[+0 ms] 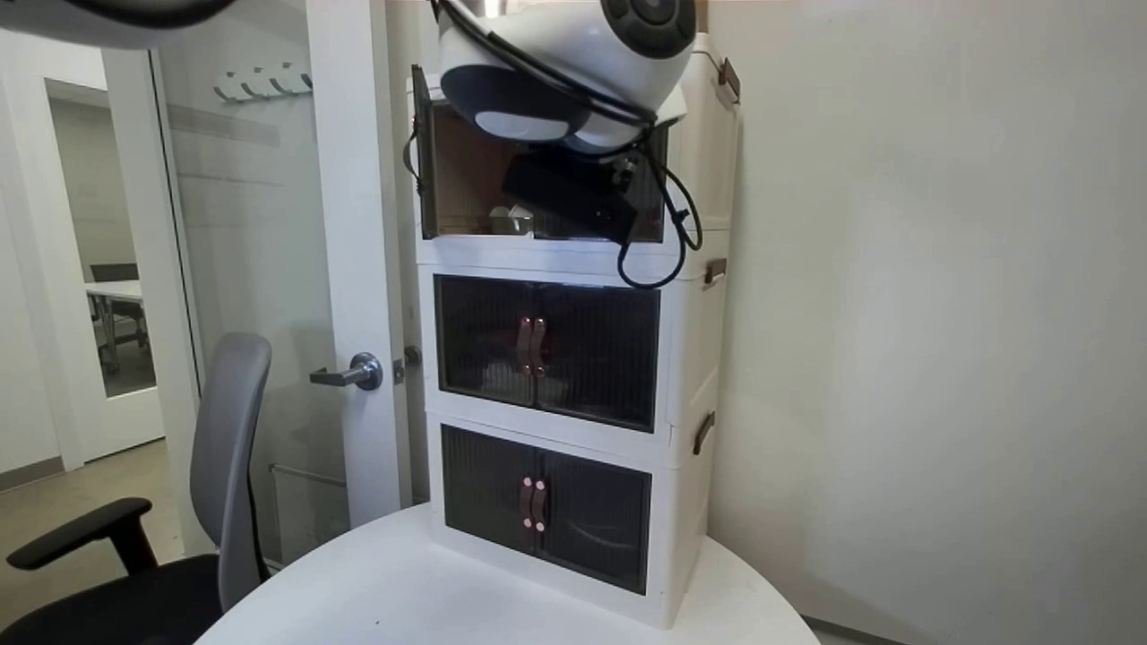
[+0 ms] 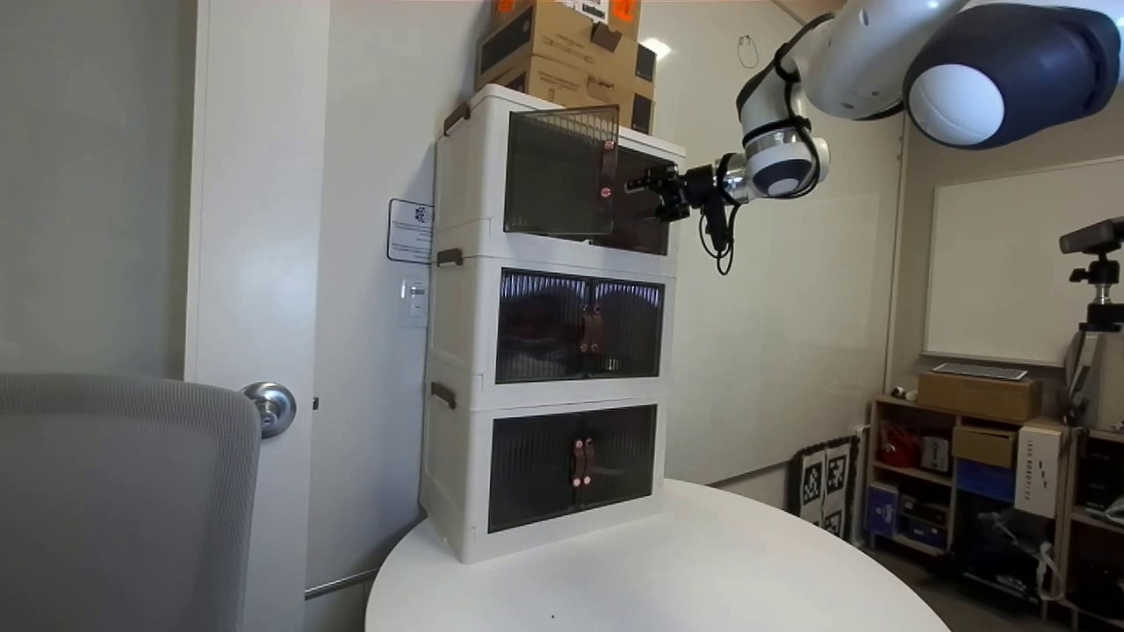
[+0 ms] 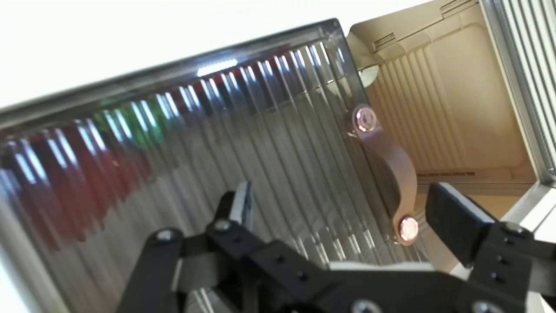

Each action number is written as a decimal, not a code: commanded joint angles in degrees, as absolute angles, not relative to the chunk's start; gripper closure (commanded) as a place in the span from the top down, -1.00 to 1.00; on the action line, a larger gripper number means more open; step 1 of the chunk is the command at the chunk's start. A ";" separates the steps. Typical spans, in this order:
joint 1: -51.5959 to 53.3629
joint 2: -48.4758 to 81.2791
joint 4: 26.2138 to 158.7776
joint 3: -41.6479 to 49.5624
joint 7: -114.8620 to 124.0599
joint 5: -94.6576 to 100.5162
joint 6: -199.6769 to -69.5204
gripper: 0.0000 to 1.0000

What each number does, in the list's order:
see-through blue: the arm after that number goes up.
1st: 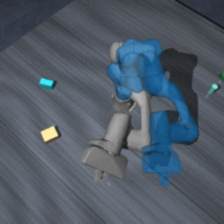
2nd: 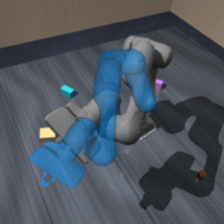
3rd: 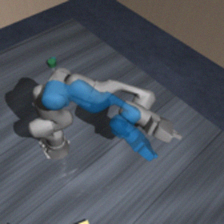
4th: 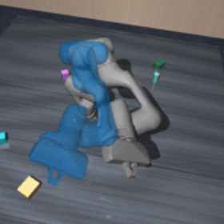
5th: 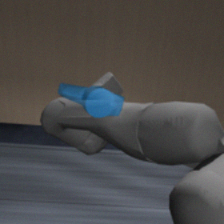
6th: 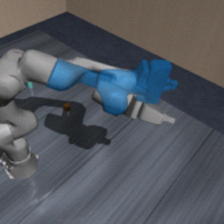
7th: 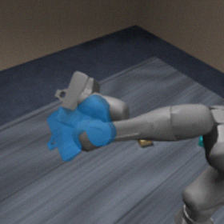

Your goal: Open the upper part of the cabinet doors

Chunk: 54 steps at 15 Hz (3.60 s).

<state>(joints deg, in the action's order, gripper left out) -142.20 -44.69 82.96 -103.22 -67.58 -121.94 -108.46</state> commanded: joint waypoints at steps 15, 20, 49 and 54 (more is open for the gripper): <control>-139.64 -44.05 91.27 -97.12 -66.42 -124.05 -91.71 1.00; -136.18 -44.02 89.95 -96.94 -64.97 -124.14 -94.64 1.00; -136.84 -44.02 89.94 -96.94 -64.98 -124.14 -94.57 1.00; -135.26 -44.23 89.58 -96.47 -65.51 -124.66 -96.35 1.00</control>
<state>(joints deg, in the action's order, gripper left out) -137.02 -43.23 89.79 -97.80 -65.31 -123.35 -95.18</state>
